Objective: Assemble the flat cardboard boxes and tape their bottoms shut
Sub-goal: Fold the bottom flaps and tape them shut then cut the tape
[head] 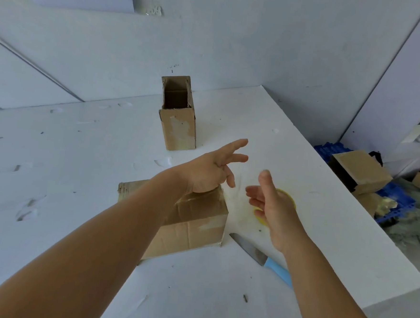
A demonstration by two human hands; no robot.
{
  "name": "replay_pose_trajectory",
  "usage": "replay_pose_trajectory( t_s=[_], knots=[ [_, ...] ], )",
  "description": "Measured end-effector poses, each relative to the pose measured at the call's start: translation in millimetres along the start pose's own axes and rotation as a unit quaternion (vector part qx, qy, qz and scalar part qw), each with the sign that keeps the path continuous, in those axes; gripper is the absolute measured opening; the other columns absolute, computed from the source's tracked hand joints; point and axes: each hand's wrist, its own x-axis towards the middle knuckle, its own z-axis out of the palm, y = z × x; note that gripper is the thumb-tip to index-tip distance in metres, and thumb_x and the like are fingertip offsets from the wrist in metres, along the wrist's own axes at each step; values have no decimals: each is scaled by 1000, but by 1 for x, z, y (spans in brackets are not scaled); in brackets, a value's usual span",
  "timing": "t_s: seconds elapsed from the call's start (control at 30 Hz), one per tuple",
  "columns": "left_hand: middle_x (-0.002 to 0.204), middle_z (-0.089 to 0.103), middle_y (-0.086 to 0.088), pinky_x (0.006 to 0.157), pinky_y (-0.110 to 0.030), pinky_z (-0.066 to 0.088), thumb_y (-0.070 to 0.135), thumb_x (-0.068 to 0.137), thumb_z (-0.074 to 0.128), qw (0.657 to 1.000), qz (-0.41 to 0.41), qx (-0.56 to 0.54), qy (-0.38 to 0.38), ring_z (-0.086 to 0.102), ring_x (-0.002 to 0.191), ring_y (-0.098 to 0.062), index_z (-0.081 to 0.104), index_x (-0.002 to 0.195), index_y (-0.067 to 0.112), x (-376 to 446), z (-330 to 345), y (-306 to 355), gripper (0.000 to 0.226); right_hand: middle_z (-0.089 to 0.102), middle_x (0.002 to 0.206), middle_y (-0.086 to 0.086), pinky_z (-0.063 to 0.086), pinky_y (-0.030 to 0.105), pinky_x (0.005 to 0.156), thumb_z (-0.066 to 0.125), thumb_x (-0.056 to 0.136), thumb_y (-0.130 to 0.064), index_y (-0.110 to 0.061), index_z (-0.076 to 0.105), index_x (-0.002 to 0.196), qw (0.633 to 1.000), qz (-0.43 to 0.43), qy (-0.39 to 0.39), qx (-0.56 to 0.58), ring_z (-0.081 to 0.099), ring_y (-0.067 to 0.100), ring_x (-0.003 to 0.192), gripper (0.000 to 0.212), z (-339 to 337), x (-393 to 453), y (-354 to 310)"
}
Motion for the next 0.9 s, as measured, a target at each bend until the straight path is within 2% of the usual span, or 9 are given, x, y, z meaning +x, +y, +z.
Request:
replay_pose_trajectory(
  t_s=[0.1,0.2,0.3,0.4,0.47,0.57,0.73,0.83,0.9],
  knots=[
    [150,36,3,103,-34,43,-17,83,38,1000,5,2,0,62,92,-8,14,147,42,0,0,0,90,60,85,7,48,39,83,54,80,-59,2,63,91,997,-44,-24,-66,54,32,81,63,15,-9,-13],
    [150,36,3,100,-31,44,-20,80,37,1000,13,4,13,62,88,-5,15,147,40,-2,1,0,93,49,74,24,46,43,67,62,84,-43,15,57,86,993,-74,17,-93,41,25,69,58,24,-8,-15],
    [150,35,2,103,-31,43,-22,77,34,999,20,24,33,63,89,-8,16,147,39,-5,2,0,95,67,89,22,51,53,85,61,85,-35,1,67,80,998,-27,40,-42,57,24,75,37,27,-4,-10],
    [151,33,5,98,-25,45,-21,77,35,997,33,57,44,63,91,-8,15,147,42,-8,3,-2,96,69,91,19,51,52,87,56,86,-22,-4,67,73,999,2,35,1,59,24,81,25,27,2,-5],
    [152,30,8,102,-24,40,-18,77,35,992,43,100,68,58,109,-8,16,147,42,-9,4,-4,94,63,80,18,50,55,86,57,84,-20,9,63,81,999,-1,42,1,55,24,76,30,28,5,0],
    [154,25,4,114,-31,25,-8,82,38,961,71,223,147,28,138,-15,20,148,32,-13,10,-9,79,56,72,11,48,58,83,58,81,-22,14,59,83,998,-11,52,-14,50,23,71,36,34,9,8],
    [108,55,-1,87,-31,44,22,93,40,852,42,429,295,51,99,-20,58,113,19,-40,12,-28,27,45,57,7,40,42,59,62,81,-25,-4,52,56,996,-51,52,-49,42,20,58,34,44,12,21],
    [95,60,5,76,-28,51,33,91,32,847,47,427,314,54,85,-18,65,95,21,-68,16,-47,35,39,52,3,29,32,56,60,85,-26,-13,42,54,995,-72,32,-68,35,18,54,38,52,10,26],
    [109,62,8,87,-22,41,39,91,31,872,32,368,321,53,99,-16,67,108,22,-83,21,-56,44,39,52,-1,28,30,54,59,87,-28,-14,41,56,993,-77,32,-87,34,16,52,39,55,11,28]
  ],
)
